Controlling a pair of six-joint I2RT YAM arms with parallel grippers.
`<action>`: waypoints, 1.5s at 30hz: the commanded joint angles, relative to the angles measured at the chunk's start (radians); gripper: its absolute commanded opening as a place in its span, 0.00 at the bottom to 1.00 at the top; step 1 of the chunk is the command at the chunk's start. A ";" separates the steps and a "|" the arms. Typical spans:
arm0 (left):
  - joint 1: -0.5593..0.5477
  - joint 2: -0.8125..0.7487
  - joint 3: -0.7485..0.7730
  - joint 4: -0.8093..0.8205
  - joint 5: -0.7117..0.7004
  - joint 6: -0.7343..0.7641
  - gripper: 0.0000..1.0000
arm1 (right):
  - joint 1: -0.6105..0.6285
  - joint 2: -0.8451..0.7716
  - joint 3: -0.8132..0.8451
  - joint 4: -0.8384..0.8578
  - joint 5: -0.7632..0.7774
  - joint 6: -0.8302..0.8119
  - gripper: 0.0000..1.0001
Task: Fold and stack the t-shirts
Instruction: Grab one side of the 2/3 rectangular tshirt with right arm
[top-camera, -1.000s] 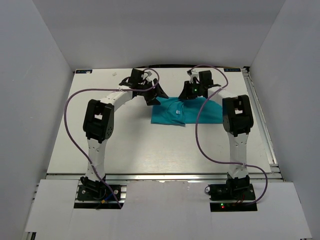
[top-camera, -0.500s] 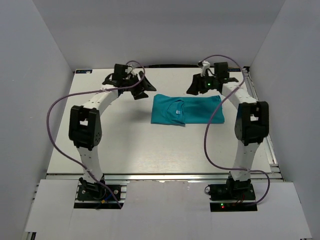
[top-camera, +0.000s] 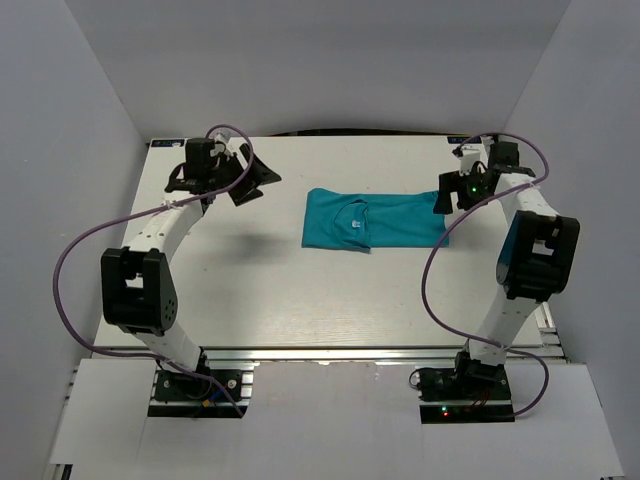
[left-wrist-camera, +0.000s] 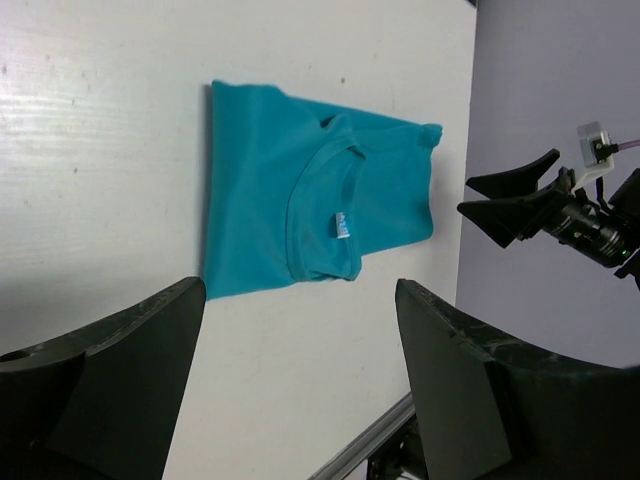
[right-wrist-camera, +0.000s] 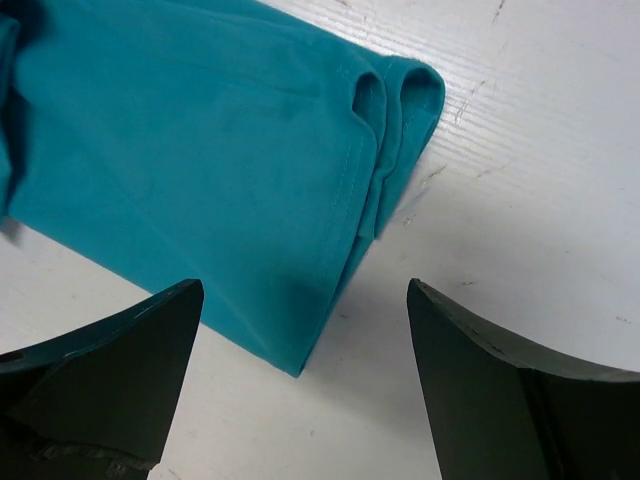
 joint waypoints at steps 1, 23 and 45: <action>-0.002 -0.049 -0.040 0.032 0.015 -0.008 0.88 | 0.009 0.022 -0.002 -0.010 0.055 -0.032 0.89; -0.002 -0.068 -0.092 0.039 0.019 -0.051 0.88 | 0.029 0.210 0.028 0.041 0.002 0.059 0.74; -0.002 -0.075 -0.111 0.047 0.030 -0.064 0.89 | 0.076 0.271 -0.013 0.076 0.012 0.137 0.45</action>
